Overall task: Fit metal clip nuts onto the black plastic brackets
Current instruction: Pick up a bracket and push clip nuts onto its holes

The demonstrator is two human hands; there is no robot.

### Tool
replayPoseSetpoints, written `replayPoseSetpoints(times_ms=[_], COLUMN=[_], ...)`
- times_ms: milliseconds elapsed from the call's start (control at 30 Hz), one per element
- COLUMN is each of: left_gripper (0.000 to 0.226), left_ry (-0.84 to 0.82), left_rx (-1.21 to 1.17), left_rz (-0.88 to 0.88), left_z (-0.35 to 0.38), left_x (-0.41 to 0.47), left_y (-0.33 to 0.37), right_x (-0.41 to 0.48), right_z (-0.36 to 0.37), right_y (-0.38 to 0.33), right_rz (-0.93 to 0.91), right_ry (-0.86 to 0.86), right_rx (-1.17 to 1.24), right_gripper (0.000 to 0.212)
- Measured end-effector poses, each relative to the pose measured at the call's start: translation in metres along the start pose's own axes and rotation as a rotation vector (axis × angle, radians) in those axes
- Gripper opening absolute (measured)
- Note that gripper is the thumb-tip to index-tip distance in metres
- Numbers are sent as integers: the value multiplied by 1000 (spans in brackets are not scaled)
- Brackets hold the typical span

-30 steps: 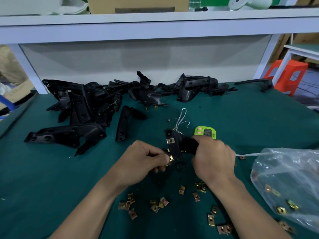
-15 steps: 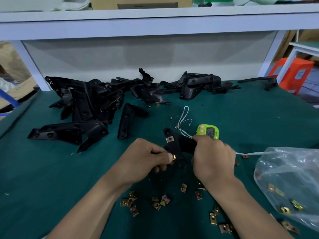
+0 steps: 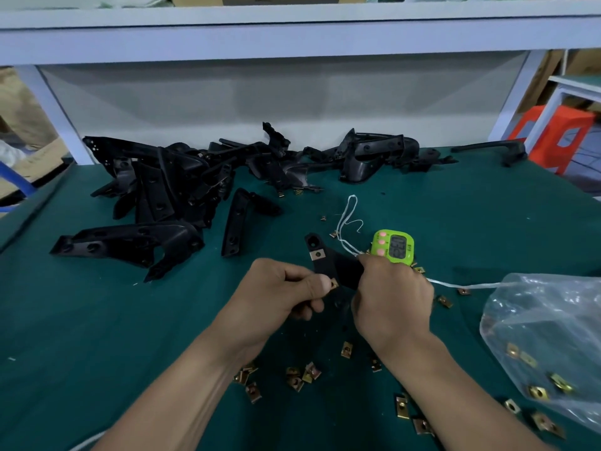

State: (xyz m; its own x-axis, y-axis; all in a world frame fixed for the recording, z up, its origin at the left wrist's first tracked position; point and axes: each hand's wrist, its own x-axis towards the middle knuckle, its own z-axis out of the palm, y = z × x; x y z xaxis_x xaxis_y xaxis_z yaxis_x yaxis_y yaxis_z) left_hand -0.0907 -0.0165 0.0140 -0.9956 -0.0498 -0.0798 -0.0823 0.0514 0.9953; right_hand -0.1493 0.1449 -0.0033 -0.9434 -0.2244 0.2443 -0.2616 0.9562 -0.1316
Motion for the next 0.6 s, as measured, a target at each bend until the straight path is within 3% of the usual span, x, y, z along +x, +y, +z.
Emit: replayPoseSetpoints(times_ms=[167,300,367,533,600], left_gripper=[43,38,49,79,63], left_ry=[-74,17,86,244,351], left_rx=[-246,-112,-15,291,352], left_rz=[200,338,383,432,406], left_z=[2,5,7,1,0], left_x=[-1,-2,-2,-5,-6], left_y=[-9,-9,-10,-19,-20], right_x=[-9,-13,-14,-5,0], right_z=[-5,-14,-16,-11,-10], right_y=[-11,-19,-20,-12,-2], right_rz=[-75,-149,-150,-138,-79], right_ry=[-13,-62,-49,0,45], right_rx=[258,428,462,290,144], right_gripper=[7,9,15,6,18])
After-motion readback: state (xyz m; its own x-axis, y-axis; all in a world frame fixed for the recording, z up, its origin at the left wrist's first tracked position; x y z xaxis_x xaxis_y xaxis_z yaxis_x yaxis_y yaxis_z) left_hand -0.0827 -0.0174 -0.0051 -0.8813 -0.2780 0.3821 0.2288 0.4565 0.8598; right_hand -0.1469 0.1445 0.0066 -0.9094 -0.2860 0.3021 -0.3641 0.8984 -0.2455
